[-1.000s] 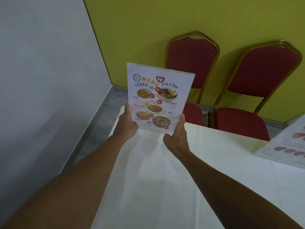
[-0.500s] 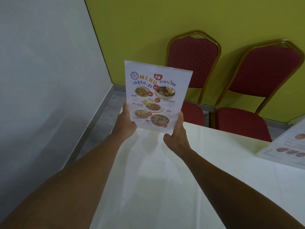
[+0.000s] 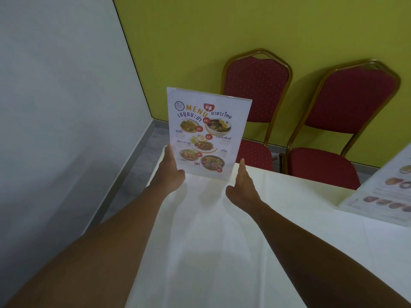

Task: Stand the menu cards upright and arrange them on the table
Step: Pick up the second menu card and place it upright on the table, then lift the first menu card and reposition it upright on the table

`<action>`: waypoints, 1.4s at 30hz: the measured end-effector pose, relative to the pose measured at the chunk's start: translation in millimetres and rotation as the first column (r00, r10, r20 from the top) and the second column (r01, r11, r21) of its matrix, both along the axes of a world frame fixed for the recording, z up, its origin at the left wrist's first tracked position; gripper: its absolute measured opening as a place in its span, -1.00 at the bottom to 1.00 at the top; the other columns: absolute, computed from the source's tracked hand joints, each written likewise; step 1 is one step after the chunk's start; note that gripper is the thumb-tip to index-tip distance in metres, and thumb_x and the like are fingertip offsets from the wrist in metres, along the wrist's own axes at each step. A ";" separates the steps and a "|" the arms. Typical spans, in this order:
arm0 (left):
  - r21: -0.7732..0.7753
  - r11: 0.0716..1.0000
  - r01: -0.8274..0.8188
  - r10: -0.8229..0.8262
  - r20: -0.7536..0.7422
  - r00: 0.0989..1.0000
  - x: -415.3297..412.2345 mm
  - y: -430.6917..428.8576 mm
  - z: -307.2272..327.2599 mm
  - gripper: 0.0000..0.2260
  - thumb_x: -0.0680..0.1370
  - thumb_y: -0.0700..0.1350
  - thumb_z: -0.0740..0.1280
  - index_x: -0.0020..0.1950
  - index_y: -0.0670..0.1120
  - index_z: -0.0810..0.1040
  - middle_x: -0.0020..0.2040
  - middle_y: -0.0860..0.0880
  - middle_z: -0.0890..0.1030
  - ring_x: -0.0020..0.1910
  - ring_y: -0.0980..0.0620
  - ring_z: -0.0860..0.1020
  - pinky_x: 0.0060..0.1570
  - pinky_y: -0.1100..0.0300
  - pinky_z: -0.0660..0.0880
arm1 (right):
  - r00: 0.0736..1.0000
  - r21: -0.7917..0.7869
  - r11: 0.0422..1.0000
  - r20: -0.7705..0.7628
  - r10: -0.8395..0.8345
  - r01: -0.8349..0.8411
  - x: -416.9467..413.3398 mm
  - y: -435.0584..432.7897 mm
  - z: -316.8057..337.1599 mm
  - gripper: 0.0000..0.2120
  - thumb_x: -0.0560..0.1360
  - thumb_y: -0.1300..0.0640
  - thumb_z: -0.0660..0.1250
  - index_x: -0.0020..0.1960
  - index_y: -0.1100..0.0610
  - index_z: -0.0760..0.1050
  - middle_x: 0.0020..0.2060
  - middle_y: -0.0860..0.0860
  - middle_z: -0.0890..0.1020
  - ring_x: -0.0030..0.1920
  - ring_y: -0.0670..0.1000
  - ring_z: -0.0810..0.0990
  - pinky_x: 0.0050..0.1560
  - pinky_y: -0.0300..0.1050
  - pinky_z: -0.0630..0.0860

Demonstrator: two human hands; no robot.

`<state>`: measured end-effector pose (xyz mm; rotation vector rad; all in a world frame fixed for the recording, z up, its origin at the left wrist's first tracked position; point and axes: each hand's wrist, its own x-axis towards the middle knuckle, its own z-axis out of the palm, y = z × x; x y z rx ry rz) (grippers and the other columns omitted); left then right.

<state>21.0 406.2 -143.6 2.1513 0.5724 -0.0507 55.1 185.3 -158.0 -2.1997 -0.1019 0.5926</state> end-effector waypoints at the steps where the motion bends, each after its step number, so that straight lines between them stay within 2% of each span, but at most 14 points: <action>1: 0.005 1.000 -0.003 0.003 -0.014 1.000 -1.0 -1.8 0.6 -0.23 0.46 -0.36 0.36 0.54 0.06 0.08 0.26 0.05 0.50 0.19 0.02 0.53 -0.18 0.35 0.52 | 1.000 -0.022 1.000 0.009 0.012 -0.012 -1.0 -3.7 -0.3 0.03 0.44 0.25 0.42 0.65 0.10 -0.22 0.63 0.03 0.11 0.62 0.15 0.06 0.53 0.15 0.21; 4: 0.037 0.999 0.033 -0.029 -0.114 0.993 -6.1 -12.2 5.5 -0.22 0.51 -0.28 0.33 0.60 -0.01 -0.04 0.51 -0.06 0.33 0.42 -0.12 0.40 0.22 0.00 0.48 | 0.998 -0.130 0.990 0.036 0.060 -0.055 -6.4 -19.7 -0.9 -0.06 0.47 0.25 0.36 0.66 0.09 -0.15 0.65 0.02 0.02 0.64 0.13 -0.03 0.57 0.17 0.13; 7: 0.082 0.988 0.127 -0.108 -0.212 0.971 -11.6 -27.8 8.3 -0.23 0.53 -0.19 0.30 0.61 -0.02 -0.10 0.58 -0.14 0.17 0.51 -0.19 0.26 0.38 -0.10 0.35 | 0.992 -0.242 0.964 0.023 0.121 -0.112 -12.9 -42.4 -1.6 -0.15 0.54 0.27 0.25 0.66 0.12 -0.18 0.66 0.02 -0.13 0.64 0.06 -0.17 0.60 0.07 -0.01; 12: 0.192 0.945 0.265 -0.206 -0.280 0.938 -17.7 -72.6 13.4 -0.30 0.60 -0.14 0.22 0.63 -0.08 -0.12 0.63 -0.09 0.01 0.58 -0.13 0.07 0.45 -0.04 0.18 | 0.978 -0.360 0.921 0.088 0.189 -0.146 -19.6 -86.1 -1.3 -0.24 0.58 0.26 0.13 0.66 0.12 -0.19 0.65 0.02 -0.19 0.63 0.04 -0.24 0.60 0.04 -0.09; 16: 0.247 0.894 0.374 -0.304 -0.279 0.911 -22.0 -121.3 18.2 -0.38 0.60 -0.10 0.19 0.60 -0.06 -0.01 0.60 -0.08 0.09 0.52 -0.14 0.22 0.34 0.03 0.29 | 0.959 -0.411 0.898 0.153 0.238 -0.157 -25.0 -127.8 4.8 -0.30 0.63 0.18 0.10 0.65 0.18 -0.19 0.65 0.08 -0.18 0.64 0.07 -0.22 0.61 0.04 -0.12; 20: 0.333 0.809 0.485 -0.380 -0.334 0.863 -17.0 -185.2 22.5 -0.34 0.62 -0.05 0.13 0.63 -0.06 -0.14 0.64 -0.04 -0.12 0.59 -0.11 0.00 0.49 -0.06 0.13 | 0.943 -0.428 0.893 0.219 0.251 -0.139 -31.7 -180.6 7.9 -0.33 0.67 0.08 0.07 0.65 0.22 -0.18 0.65 0.11 -0.15 0.64 0.09 -0.20 0.61 0.00 -0.11; 26: 0.351 0.722 0.597 -0.501 -0.330 0.800 -3.5 -314.7 30.6 -0.38 0.65 -0.06 0.07 0.63 -0.07 -0.18 0.62 -0.01 -0.22 0.60 -0.07 -0.13 0.51 -0.05 0.05 | 0.953 -0.449 0.891 0.233 0.192 -0.070 -38.1 -291.6 19.5 -0.36 0.69 0.01 0.01 0.65 0.21 -0.18 0.65 0.10 -0.15 0.64 0.08 -0.19 0.61 0.04 -0.07; 33: 0.319 0.728 0.606 -0.520 -0.319 0.792 12.7 -432.1 36.7 -0.38 0.66 -0.05 0.08 0.63 -0.06 -0.19 0.62 -0.01 -0.24 0.60 -0.04 -0.15 0.52 -0.07 0.05 | 0.951 -0.440 0.898 0.284 0.123 0.015 -33.5 -418.8 24.9 -0.35 0.68 0.04 0.08 0.65 0.17 -0.14 0.65 0.09 -0.07 0.64 0.11 -0.12 0.60 0.12 -0.03; 35: 0.287 0.751 0.595 -0.510 -0.320 0.798 16.5 -456.6 36.7 -0.39 0.66 -0.11 0.08 0.62 -0.07 -0.19 0.62 -0.01 -0.23 0.60 -0.03 -0.16 0.52 -0.06 0.02 | 0.966 -0.391 0.919 0.254 0.051 0.054 -31.8 -444.4 25.8 -0.34 0.67 0.07 0.10 0.65 0.15 -0.16 0.65 0.11 -0.07 0.64 0.15 -0.11 0.59 0.17 0.01; 38: 0.265 0.787 0.558 -0.474 -0.321 0.820 23.6 -483.6 34.7 -0.36 0.64 -0.21 0.10 0.62 -0.08 -0.21 0.62 -0.03 -0.23 0.59 -0.03 -0.19 0.53 -0.05 -0.01 | 0.977 -0.334 0.935 0.208 -0.048 0.117 -25.0 -472.4 23.7 -0.32 0.65 0.14 0.10 0.65 0.14 -0.19 0.65 0.14 -0.09 0.64 0.18 -0.14 0.60 0.15 -0.02; 42: 0.276 0.817 0.506 -0.427 -0.302 0.853 35.0 -504.8 31.1 -0.30 0.62 -0.21 0.14 0.61 -0.11 -0.26 0.62 -0.06 -0.23 0.59 -0.04 -0.19 0.53 -0.05 -0.01 | 0.960 -0.239 0.944 0.221 -0.174 0.226 -6.9 -493.0 20.7 -0.29 0.61 0.15 0.19 0.63 0.09 -0.11 0.64 0.15 -0.01 0.63 0.23 -0.13 0.56 0.26 0.07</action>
